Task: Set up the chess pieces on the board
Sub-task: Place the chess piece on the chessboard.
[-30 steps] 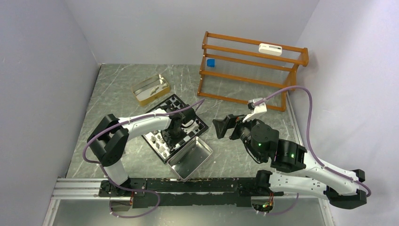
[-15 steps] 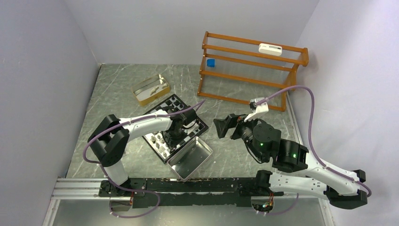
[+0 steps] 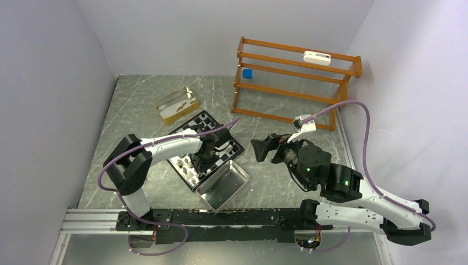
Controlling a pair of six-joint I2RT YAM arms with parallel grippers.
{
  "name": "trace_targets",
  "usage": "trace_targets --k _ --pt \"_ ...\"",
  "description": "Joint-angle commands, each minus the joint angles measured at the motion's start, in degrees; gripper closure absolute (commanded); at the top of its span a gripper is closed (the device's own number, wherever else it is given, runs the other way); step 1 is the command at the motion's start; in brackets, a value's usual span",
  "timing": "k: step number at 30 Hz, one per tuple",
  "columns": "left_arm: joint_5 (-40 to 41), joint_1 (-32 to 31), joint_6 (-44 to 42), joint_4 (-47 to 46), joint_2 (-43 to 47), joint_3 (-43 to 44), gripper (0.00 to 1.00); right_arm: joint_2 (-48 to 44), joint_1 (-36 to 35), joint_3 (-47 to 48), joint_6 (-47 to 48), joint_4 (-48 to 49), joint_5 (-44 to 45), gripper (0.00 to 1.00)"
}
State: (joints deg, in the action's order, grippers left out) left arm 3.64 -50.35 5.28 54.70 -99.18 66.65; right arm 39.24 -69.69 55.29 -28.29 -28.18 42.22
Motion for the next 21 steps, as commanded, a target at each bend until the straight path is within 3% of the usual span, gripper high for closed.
trace_targets --k 1,21 --pt "0.0 -0.5 0.5 1.0 -1.6 0.2 0.9 -0.7 0.2 1.7 -0.3 0.0 1.3 0.0" --pt "1.4 -0.7 0.8 2.1 -2.2 1.4 0.83 -1.7 0.2 0.9 0.1 0.0 1.3 0.0"
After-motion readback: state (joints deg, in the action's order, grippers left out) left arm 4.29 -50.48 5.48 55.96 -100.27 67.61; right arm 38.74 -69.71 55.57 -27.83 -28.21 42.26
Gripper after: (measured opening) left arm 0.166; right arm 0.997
